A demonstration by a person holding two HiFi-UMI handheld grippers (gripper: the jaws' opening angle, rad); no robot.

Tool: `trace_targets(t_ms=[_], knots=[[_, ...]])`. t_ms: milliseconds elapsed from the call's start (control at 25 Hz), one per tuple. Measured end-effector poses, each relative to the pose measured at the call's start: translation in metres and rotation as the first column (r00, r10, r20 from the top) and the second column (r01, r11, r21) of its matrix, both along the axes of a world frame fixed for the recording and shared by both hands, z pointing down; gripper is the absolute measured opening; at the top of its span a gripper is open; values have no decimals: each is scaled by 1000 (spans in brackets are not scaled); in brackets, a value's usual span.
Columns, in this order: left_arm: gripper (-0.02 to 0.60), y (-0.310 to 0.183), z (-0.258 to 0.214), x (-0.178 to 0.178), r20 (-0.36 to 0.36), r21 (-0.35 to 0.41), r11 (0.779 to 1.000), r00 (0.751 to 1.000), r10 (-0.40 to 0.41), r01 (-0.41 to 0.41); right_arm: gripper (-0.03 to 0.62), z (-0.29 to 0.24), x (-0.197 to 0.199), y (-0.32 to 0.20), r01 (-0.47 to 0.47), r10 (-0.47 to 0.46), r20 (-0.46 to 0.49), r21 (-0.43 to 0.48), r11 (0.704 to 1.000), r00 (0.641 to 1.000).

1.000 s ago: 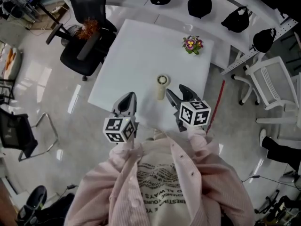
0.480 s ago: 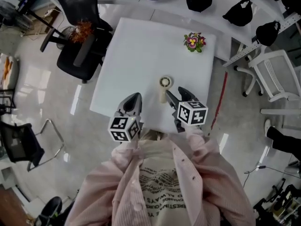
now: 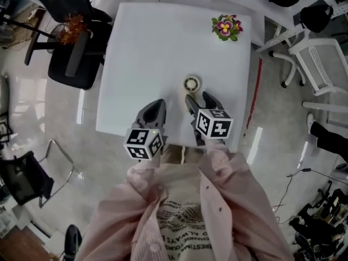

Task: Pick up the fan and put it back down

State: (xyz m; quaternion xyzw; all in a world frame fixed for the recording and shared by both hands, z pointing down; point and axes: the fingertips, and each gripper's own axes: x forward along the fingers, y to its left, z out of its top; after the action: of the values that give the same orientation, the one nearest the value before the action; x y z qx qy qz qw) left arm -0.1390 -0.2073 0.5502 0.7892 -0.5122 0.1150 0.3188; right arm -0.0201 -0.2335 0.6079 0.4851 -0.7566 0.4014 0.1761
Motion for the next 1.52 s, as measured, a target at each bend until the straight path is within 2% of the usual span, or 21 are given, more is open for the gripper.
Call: trace_targets(t_ms=[400,800,920,1040,1280,1520], knots=[[2,3,33,-5,-29,-54,998,999,30,-32,261,32,-12,0,-85,82,-129,-20,996,988],[2,5,42,-15,-36,-67,997,998,43,-46,258,52,-11,-1,-166,146,-268,-53,985,952],[2,5,42,-19,-36,-66,997,998,44,-47,237,55,-10,-1,-167,140,-323,-57,984,936],[2,4,43,-21,-33,-65,997,998,49,-51,189,57,-11,-1,-152,116,-377,-65,986,919],[2,3,42,-20,-30,-63,996,998,64,-66,187,53,-13,-4,-150,100,-402,-95,984,910],[2,3,40,-15,-21,-55,995,996,81,-82,184,52,-10,-5,-155,108,-398,-87,984,911]])
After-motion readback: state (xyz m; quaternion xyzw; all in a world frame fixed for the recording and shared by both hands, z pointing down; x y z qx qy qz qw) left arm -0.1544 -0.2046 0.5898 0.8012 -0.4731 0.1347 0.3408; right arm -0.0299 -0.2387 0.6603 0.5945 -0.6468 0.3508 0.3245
